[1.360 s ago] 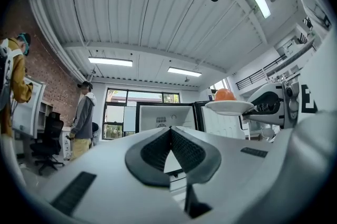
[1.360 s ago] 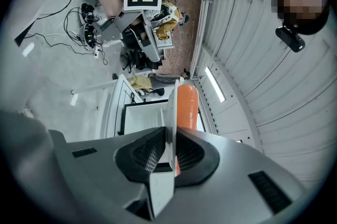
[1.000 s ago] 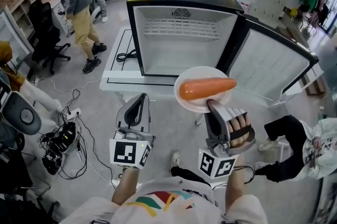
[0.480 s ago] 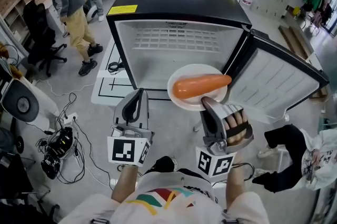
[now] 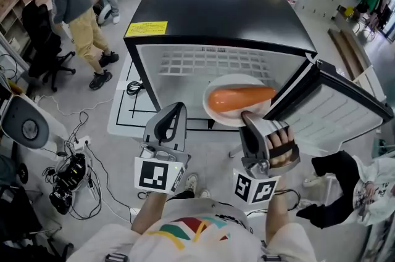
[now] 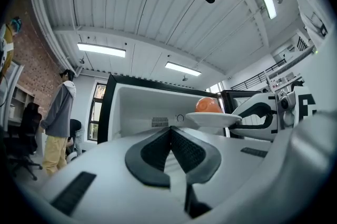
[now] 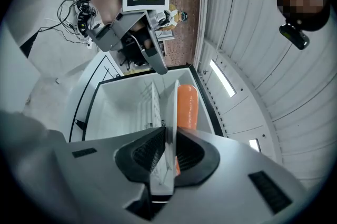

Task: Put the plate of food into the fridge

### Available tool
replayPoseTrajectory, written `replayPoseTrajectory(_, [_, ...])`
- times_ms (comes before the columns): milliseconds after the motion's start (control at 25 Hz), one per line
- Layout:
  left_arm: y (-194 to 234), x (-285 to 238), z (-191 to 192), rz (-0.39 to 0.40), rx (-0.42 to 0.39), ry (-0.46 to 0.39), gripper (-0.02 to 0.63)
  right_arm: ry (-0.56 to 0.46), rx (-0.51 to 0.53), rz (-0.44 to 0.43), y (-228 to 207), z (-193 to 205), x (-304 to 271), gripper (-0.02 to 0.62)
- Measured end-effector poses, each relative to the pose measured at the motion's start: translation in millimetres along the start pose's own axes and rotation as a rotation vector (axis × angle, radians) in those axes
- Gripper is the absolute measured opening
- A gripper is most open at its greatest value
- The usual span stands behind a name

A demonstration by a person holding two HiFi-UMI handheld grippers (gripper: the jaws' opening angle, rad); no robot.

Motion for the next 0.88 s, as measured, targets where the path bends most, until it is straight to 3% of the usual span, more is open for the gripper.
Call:
replayPoseTrajectory(560, [32, -43, 17, 0.031, -0.015, 0.017, 0.005, 0.038, 0.035, -0.061, 11, 2, -58, 0.044])
replayPoseTrajectory(880, [37, -54, 23, 0.038, -0.004, 0.027, 0.005, 0.073, 0.051, -0.159, 22, 13, -76, 0.046])
Point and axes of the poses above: the fingertips, and each gripper's own axes: x backward along the fingers, y to its left, z out of its underside, the point moved 3 cm from there along x, backward along the fingers
